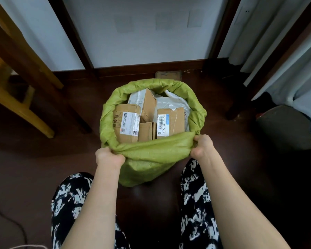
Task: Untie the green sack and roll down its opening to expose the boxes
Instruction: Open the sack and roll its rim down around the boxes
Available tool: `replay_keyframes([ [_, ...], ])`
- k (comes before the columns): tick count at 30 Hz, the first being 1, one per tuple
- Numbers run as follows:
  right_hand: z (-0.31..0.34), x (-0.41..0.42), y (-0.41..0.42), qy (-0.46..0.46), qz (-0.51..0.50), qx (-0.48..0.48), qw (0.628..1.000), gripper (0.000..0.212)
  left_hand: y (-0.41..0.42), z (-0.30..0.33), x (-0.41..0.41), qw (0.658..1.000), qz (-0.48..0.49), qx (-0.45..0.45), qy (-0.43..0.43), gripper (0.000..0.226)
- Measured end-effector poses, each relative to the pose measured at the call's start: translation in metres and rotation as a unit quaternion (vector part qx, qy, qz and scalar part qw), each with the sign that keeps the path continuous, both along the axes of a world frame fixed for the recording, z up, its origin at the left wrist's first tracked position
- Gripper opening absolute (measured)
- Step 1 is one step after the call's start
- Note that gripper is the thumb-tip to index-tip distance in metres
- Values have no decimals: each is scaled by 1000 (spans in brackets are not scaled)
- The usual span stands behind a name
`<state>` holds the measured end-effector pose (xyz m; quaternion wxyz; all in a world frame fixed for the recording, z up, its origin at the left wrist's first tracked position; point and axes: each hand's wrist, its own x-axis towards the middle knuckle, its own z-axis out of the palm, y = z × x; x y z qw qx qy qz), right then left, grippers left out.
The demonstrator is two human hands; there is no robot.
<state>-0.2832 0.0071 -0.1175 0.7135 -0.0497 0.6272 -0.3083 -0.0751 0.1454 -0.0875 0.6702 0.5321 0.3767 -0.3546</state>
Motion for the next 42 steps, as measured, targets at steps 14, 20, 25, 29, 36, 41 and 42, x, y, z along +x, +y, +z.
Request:
replay_keyframes([
  [14,40,2,5,171,287,-72,940,86,-16,-1,-10,853,-192,208,-439,47],
  [20,36,-2,-2,67,255,-67,962,64,-21,4,0,875,-183,238,-379,36],
  [25,34,-3,14,49,192,-44,979,59,-23,3,2,923,-131,237,-274,44],
  [29,19,-4,14,119,222,-52,966,73,-23,8,6,930,-154,249,-222,45],
  [36,62,10,12,331,193,-166,909,64,-28,44,16,803,-198,345,-443,50],
  [41,85,18,8,474,249,-432,726,62,-35,45,19,574,-362,302,-669,36],
  [42,84,20,6,476,291,-445,700,59,-38,43,21,552,-414,290,-664,37],
])
